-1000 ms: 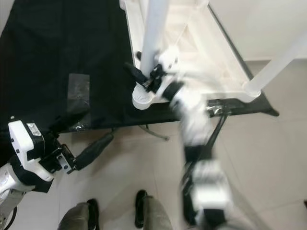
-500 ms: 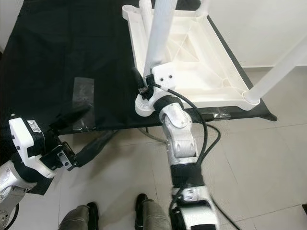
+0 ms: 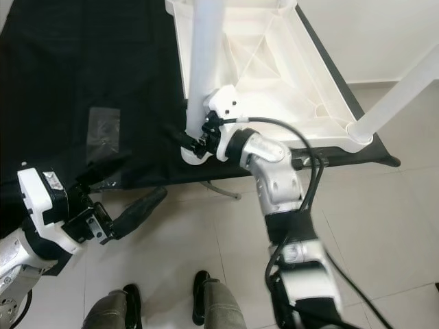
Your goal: Building children table
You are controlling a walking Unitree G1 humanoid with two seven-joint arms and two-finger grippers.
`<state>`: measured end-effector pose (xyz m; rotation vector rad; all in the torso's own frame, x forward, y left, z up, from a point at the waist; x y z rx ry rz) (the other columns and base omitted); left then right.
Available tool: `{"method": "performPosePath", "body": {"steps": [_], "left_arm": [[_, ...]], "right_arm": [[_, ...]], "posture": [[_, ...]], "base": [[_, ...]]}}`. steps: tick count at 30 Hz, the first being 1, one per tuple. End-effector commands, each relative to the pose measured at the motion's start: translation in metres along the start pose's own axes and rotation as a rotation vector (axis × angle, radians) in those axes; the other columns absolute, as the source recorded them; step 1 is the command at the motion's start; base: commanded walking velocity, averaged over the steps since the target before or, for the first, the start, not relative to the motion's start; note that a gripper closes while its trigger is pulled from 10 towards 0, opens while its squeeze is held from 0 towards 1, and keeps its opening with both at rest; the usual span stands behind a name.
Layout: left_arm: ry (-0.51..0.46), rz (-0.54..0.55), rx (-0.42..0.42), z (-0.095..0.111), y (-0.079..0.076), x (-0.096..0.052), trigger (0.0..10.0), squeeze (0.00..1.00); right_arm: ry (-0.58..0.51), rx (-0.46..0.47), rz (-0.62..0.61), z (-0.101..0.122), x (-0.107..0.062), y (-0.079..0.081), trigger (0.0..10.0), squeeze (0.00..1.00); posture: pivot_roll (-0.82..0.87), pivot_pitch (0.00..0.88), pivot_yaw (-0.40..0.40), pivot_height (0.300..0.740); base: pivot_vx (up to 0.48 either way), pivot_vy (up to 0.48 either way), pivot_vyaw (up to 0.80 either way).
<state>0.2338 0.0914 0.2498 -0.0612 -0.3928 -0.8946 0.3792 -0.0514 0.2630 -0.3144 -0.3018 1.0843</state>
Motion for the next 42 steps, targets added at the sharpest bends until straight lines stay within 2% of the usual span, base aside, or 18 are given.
{"method": "performPosePath", "body": {"steps": [1,8,9,18,22,24,25,26,27,28,29,30,31,32,33,35,41,42], "left_arm": [[0.006,-0.007,-0.009,-0.005,-0.003,0.000,10.0,0.00],[0.015,0.004,0.019,-0.002,0.002,-0.002,10.0,0.00],[0.016,0.007,0.023,-0.002,0.003,-0.003,10.0,0.00],[0.038,0.027,0.034,-0.004,0.008,-0.009,10.0,0.00],[0.050,0.041,0.038,-0.006,0.011,-0.013,10.0,0.00],[0.059,0.049,0.037,-0.008,0.013,-0.016,10.0,0.00],[0.059,0.049,0.037,-0.008,0.013,-0.016,10.0,0.00],[0.064,0.051,0.038,-0.009,0.013,-0.018,10.0,0.00],[0.068,0.052,0.038,-0.010,0.014,-0.019,10.0,0.00],[0.068,0.052,0.038,-0.010,0.014,-0.019,10.0,0.00],[0.071,0.054,0.038,-0.010,0.014,-0.019,10.0,0.00],[0.071,0.054,0.038,-0.010,0.014,-0.019,10.0,0.00],[0.074,0.054,0.039,-0.010,0.015,-0.019,10.0,0.00],[0.074,0.054,0.039,-0.010,0.015,-0.019,10.0,0.00],[0.074,0.054,0.039,-0.011,0.016,-0.019,10.0,0.00],[0.070,0.054,0.038,-0.011,0.016,-0.017,10.0,0.00],[0.059,0.060,0.048,-0.010,0.017,-0.015,10.0,0.00],[0.058,0.063,0.050,-0.010,0.018,-0.016,10.0,0.00]], "right_arm": [[-0.015,0.014,0.046,-0.001,0.004,0.003,10.0,0.00],[0.000,-0.018,0.216,0.003,0.004,0.001,10.0,0.00],[-0.001,-0.021,0.235,0.004,0.003,0.001,0.0,0.00],[-0.022,-0.013,0.228,0.009,-0.001,-0.009,0.0,0.00],[0.006,-0.016,0.109,-0.006,-0.007,-0.018,0.0,0.00],[0.050,0.022,-0.099,-0.026,-0.015,-0.028,0.0,0.00],[0.050,0.022,-0.099,-0.026,-0.015,-0.028,0.0,0.00],[0.062,0.058,-0.224,-0.035,-0.018,-0.032,0.0,0.00],[0.085,0.101,-0.499,-0.049,-0.028,-0.041,0.0,0.00],[0.085,0.101,-0.499,-0.049,-0.028,-0.041,0.0,0.00],[0.123,0.173,-0.716,-0.066,-0.043,-0.037,0.0,0.00],[0.123,0.173,-0.716,-0.066,-0.043,-0.037,0.0,0.00],[0.164,0.171,-0.767,-0.075,-0.046,-0.013,0.0,0.00],[0.164,0.171,-0.767,-0.075,-0.046,-0.013,0.0,0.00],[0.183,0.192,-0.766,-0.080,-0.043,0.006,0.0,0.00],[0.179,0.185,-0.725,-0.078,-0.036,0.014,0.0,0.00],[0.162,0.144,-0.690,-0.071,-0.025,0.000,0.0,0.00],[0.156,0.121,-0.695,-0.067,-0.026,-0.005,1.4,0.00]], "posture": [[0.10,0.284,-0.118,0.740],[0.11,0.284,-0.122,0.740],[0.11,0.284,-0.123,0.740],[0.10,0.292,-0.121,0.740],[0.08,0.297,-0.122,0.740],[0.06,0.301,-0.127,0.740],[0.06,0.301,-0.127,0.740],[0.05,0.301,-0.130,0.740],[0.05,0.301,-0.131,0.740],[0.05,0.301,-0.131,0.740],[0.04,0.306,-0.133,0.740],[0.04,0.306,-0.133,0.740],[0.05,0.321,-0.127,0.740],[0.05,0.321,-0.127,0.740],[0.04,0.310,-0.124,0.740],[0.04,0.302,-0.130,0.740],[0.04,0.292,-0.138,0.740],[0.04,0.287,-0.138,0.740]], "base": [[0.000,0.000,0.00],[0.000,0.000,0.00],[0.000,0.000,0.00],[0.000,0.000,0.00],[0.000,0.000,0.00],[0.000,0.000,0.00],[0.000,0.000,0.00],[0.000,0.000,0.00],[0.000,0.000,0.00],[0.000,0.000,0.00],[0.000,0.000,0.00],[0.000,0.000,0.00],[0.000,0.000,0.00],[0.000,0.000,0.00],[0.000,0.000,0.00],[0.000,0.000,0.00],[0.000,0.000,0.00],[0.000,0.000,0.00]]}}
Point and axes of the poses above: a point about 5 cm out from each wrist's last joint towards the gripper, its own x axis pointing out of the wrist towards the gripper, its own z axis along the axis of the wrist's last joint, y = z × x, the point moved 6 cm from there along x, pointing out of the wrist towards the gripper, and after that the axes turned 6 degrees about -x, right-handed, at the moved point
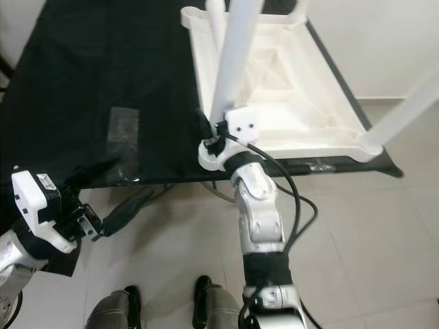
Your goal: Building children table
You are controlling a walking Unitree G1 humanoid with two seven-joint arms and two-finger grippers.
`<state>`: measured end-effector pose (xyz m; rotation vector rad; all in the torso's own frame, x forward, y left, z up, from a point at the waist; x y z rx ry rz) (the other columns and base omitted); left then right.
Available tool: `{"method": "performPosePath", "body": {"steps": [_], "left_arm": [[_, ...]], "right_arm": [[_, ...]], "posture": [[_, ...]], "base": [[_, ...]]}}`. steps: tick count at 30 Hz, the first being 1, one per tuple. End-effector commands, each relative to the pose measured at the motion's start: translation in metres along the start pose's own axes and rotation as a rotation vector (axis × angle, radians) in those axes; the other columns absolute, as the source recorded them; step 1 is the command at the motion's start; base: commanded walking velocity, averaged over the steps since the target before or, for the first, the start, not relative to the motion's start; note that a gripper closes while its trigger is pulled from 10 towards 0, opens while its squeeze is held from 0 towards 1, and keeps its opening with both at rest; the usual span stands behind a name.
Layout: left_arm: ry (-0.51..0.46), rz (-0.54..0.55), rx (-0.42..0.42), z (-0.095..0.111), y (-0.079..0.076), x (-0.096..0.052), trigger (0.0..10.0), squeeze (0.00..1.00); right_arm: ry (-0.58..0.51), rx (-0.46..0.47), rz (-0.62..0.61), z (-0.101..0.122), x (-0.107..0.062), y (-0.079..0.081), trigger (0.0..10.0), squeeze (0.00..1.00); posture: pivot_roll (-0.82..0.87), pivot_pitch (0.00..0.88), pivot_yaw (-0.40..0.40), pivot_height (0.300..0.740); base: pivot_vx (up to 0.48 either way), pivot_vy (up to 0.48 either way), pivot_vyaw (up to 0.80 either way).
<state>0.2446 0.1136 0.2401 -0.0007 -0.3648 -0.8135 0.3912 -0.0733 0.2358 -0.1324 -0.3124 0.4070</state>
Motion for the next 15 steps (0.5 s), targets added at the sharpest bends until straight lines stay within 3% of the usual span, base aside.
{"method": "performPosePath", "body": {"steps": [1,2,3,4,5,11,12,13,14,15], "left_arm": [[0.006,-0.008,-0.005,-0.003,-0.004,-0.002,10.0,0.00],[0.006,-0.006,-0.003,-0.003,-0.003,-0.002,10.0,0.00],[0.006,-0.006,-0.003,-0.003,-0.003,-0.002,10.0,0.00],[0.005,-0.005,-0.001,-0.003,-0.003,-0.002,10.0,0.00],[0.003,-0.005,-0.001,-0.003,-0.003,-0.002,10.0,0.00],[-0.001,-0.010,-0.003,-0.003,-0.004,0.000,10.0,0.00],[-0.001,-0.011,-0.004,-0.003,-0.004,0.000,10.0,0.00],[-0.001,-0.012,-0.004,-0.003,-0.004,0.000,10.0,0.00],[0.000,-0.014,-0.004,-0.003,-0.004,0.000,10.0,0.00],[0.000,-0.014,-0.004,-0.003,-0.004,0.000,10.0,0.00]], "right_arm": [[0.135,-0.004,-0.007,-0.036,-0.007,-0.005,1.4,0.00],[0.127,-0.033,-0.003,-0.032,-0.005,-0.007,8.0,0.00],[0.127,-0.033,-0.003,-0.032,-0.005,-0.007,8.0,0.00],[0.097,-0.062,0.051,-0.024,-0.001,-0.004,10.0,0.98],[0.060,-0.062,0.104,-0.014,0.004,-0.002,10.0,1.00],[-0.028,-0.036,0.279,0.019,0.012,0.003,10.0,1.00],[-0.052,-0.061,0.361,0.027,0.012,0.005,10.0,0.20],[-0.071,-0.103,0.488,0.033,0.010,0.011,10.0,0.00],[-0.080,-0.148,0.586,0.037,0.008,0.012,10.0,0.00],[-0.080,-0.148,0.586,0.037,0.008,0.012,10.0,0.00]], "posture": [[0.04,0.287,-0.138,0.740],[0.04,0.286,-0.138,0.740],[0.04,0.286,-0.138,0.740],[0.04,0.283,-0.138,0.740],[0.04,0.282,-0.135,0.740],[0.05,0.282,-0.131,0.740],[0.06,0.282,-0.130,0.740],[0.06,0.281,-0.127,0.740],[0.06,0.281,-0.127,0.740],[0.06,0.281,-0.127,0.740]], "base": [[0.000,0.000,0.00],[0.000,0.000,0.00],[0.000,0.000,0.00],[0.000,0.000,0.00],[0.000,0.000,0.00],[0.000,0.000,0.00],[0.000,0.000,0.00],[0.000,0.000,0.00],[0.000,0.000,0.00],[0.000,0.000,0.00]]}}
Point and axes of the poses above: a point about 5 cm out from each wrist's last joint towards the gripper, its own x axis pointing out of the wrist towards the gripper, its own z axis along the axis of the wrist's last joint, y = z × x, the point moved 6 cm from there along x, pointing out of the wrist towards the gripper, and after that the axes turned 6 degrees about -x, right-handed, at the moved point
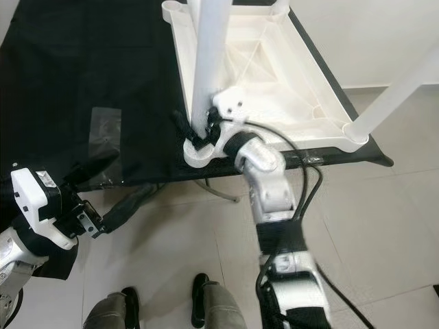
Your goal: Building children table
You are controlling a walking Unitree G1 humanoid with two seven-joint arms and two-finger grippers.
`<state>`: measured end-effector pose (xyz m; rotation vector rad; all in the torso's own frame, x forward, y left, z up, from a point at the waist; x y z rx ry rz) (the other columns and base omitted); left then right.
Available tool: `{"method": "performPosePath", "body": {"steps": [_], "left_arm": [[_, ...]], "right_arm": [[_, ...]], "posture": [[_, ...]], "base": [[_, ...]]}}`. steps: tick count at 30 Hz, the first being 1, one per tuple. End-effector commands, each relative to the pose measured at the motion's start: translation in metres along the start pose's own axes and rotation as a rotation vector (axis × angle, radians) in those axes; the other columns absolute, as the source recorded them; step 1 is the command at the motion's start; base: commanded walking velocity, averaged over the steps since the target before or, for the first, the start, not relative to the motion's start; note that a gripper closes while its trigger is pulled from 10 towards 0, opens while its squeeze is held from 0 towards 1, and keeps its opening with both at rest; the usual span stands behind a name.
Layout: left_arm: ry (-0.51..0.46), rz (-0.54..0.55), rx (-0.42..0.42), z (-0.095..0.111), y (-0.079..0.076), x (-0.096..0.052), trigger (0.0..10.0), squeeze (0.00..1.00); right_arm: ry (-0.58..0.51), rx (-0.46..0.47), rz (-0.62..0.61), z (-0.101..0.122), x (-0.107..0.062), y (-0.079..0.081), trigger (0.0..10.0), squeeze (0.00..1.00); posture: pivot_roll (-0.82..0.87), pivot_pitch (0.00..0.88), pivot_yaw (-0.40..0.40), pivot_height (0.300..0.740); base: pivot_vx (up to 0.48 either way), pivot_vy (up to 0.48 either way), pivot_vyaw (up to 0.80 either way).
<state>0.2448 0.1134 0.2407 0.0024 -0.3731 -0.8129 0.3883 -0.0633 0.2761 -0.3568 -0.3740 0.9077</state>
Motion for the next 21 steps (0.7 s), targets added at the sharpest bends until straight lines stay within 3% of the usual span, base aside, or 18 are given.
{"method": "performPosePath", "body": {"steps": [1,6,13,14,15,16,21], "left_arm": [[0.007,-0.015,-0.009,-0.004,-0.005,0.000,10.0,0.00],[0.012,-0.017,-0.009,-0.004,-0.006,-0.001,10.0,0.00],[0.015,-0.018,-0.007,-0.004,-0.007,-0.001,10.0,0.00],[0.015,-0.016,-0.005,-0.003,-0.006,-0.002,10.0,0.00],[0.015,-0.016,-0.005,-0.003,-0.006,-0.002,10.0,0.00],[0.015,-0.015,-0.004,-0.003,-0.006,-0.002,10.0,0.00],[0.013,-0.015,0.000,-0.002,-0.007,-0.001,10.0,0.00]], "right_arm": [[-0.018,-0.015,0.130,0.001,0.000,0.011,10.0,0.00],[-0.001,-0.005,0.284,0.002,0.000,0.006,10.0,0.00],[-0.009,0.042,0.380,0.005,0.005,0.006,10.0,0.00],[-0.019,0.061,0.390,0.008,0.008,0.004,8.9,0.00],[-0.019,0.061,0.390,0.008,0.008,0.004,8.9,0.00],[-0.023,0.073,0.390,0.008,0.010,0.002,0.0,0.00],[-0.036,0.095,0.423,0.008,0.010,0.001,0.0,0.00]], "posture": [[0.06,0.281,-0.128,0.740],[0.07,0.282,-0.130,0.740],[0.08,0.285,-0.132,0.740],[0.08,0.286,-0.133,0.740],[0.08,0.286,-0.133,0.740],[0.09,0.286,-0.134,0.740],[0.09,0.281,-0.136,0.740]], "base": [[0.000,0.000,0.00],[0.000,0.000,0.00],[0.000,0.000,0.00],[0.000,0.000,0.00],[0.000,0.000,0.00],[0.000,0.000,0.00],[0.000,0.000,0.00]]}}
Point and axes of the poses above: a point about 5 cm out from each wrist's last joint towards the gripper, its own x axis pointing out of the wrist towards the gripper, its own z axis along the axis of the wrist's last joint, y = z × x, the point moved 6 cm from there along x, pointing out of the wrist towards the gripper, and after that the axes turned 6 degrees about -x, right-handed, at the moved point
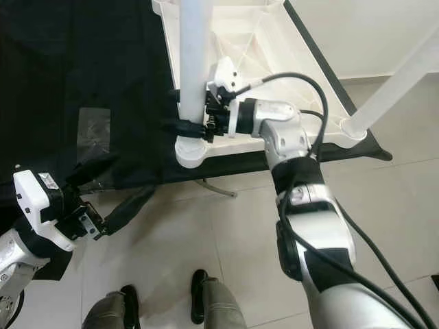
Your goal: Building children table
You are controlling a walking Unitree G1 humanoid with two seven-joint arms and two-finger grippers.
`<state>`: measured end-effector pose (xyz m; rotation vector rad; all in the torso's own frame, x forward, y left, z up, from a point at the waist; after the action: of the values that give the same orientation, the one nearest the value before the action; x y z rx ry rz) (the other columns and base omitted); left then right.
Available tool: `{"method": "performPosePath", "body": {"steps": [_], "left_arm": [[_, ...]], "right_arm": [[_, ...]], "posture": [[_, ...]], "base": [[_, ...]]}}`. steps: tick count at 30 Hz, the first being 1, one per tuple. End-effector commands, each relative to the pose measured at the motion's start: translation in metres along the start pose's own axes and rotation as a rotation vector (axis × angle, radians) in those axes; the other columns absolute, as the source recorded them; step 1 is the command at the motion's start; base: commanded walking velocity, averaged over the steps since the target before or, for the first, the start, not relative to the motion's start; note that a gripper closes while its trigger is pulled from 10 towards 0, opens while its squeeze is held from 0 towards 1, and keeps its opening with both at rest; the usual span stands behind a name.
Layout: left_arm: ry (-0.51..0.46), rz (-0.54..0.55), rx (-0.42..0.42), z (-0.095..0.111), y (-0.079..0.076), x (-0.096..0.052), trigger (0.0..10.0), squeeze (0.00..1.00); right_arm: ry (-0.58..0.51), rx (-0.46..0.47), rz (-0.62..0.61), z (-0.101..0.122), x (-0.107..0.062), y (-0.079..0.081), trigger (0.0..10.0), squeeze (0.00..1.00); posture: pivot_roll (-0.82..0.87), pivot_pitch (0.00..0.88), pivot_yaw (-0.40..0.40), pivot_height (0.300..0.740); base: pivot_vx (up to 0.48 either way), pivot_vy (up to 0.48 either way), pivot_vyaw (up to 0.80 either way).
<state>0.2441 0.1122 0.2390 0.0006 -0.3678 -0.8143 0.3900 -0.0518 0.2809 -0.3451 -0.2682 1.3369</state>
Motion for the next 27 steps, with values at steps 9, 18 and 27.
{"method": "performPosePath", "body": {"steps": [9,18,27], "left_arm": [[0.004,-0.012,0.003,-0.001,-0.005,0.000,10.0,0.00],[0.005,-0.022,-0.010,0.000,-0.004,-0.001,10.0,0.00],[-0.010,-0.036,-0.026,-0.003,-0.007,0.004,10.0,0.00]], "right_arm": [[-0.013,-0.029,-0.094,-0.008,-0.012,-0.007,0.0,0.00],[0.224,0.182,-1.033,-0.106,-0.043,0.021,0.0,0.00],[0.170,0.109,-0.942,-0.090,-0.023,0.005,2.1,0.00]], "posture": [[0.07,0.281,-0.131,0.740],[0.02,0.292,-0.097,0.740],[0.03,0.279,-0.099,0.740]], "base": [[0.000,0.000,0.00],[0.000,0.000,0.00],[0.000,0.000,0.00]]}}
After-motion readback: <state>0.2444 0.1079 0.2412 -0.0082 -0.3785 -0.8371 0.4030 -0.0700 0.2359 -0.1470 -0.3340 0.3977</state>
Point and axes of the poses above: a point about 5 cm out from each wrist's last joint towards the gripper, its own x axis pointing out of the wrist towards the gripper, its own z axis along the axis of the wrist's last joint, y = z × x, the point moved 6 cm from there along x, pointing out of the wrist towards the gripper, and after that the axes turned 6 degrees about -x, right-handed, at the moved point
